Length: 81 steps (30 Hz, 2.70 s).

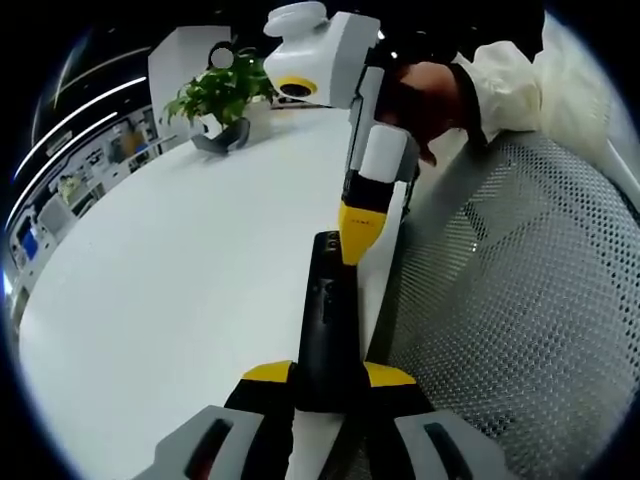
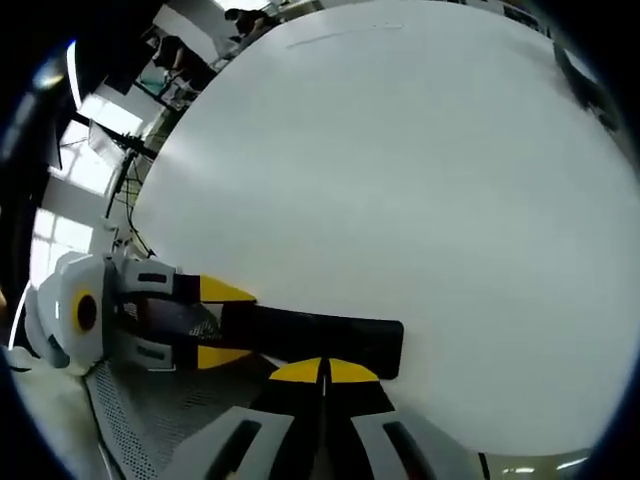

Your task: Press the specified remote control buttons in sequence, fully releasing each button before pressing the next.

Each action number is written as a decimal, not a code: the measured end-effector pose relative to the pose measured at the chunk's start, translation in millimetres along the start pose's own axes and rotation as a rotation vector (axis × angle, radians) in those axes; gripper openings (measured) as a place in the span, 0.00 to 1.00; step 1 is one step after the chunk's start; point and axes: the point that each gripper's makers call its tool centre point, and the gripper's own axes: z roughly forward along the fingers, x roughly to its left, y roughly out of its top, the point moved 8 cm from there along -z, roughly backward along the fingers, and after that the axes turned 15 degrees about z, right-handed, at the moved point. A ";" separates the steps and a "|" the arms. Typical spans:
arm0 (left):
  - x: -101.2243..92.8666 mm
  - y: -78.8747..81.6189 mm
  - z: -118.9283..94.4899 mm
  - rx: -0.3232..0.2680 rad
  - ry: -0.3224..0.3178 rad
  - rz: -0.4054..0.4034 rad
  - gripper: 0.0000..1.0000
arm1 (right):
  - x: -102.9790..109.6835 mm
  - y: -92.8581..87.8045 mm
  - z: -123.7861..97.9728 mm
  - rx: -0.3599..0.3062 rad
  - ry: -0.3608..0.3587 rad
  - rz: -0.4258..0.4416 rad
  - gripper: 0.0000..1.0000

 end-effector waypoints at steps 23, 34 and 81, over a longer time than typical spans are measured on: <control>-0.6 -0.1 0.4 -0.008 -0.002 0.005 0.25 | -0.6 -1.2 3.3 0.030 -0.011 -0.017 0.00; -0.5 0.2 0.3 -0.006 -0.002 0.015 0.25 | -0.4 -1.3 2.5 0.029 -0.002 -0.007 0.00; 1.5 0.9 -0.8 -0.006 -0.028 -0.097 0.25 | -0.8 6.3 3.5 -0.060 0.036 0.008 0.00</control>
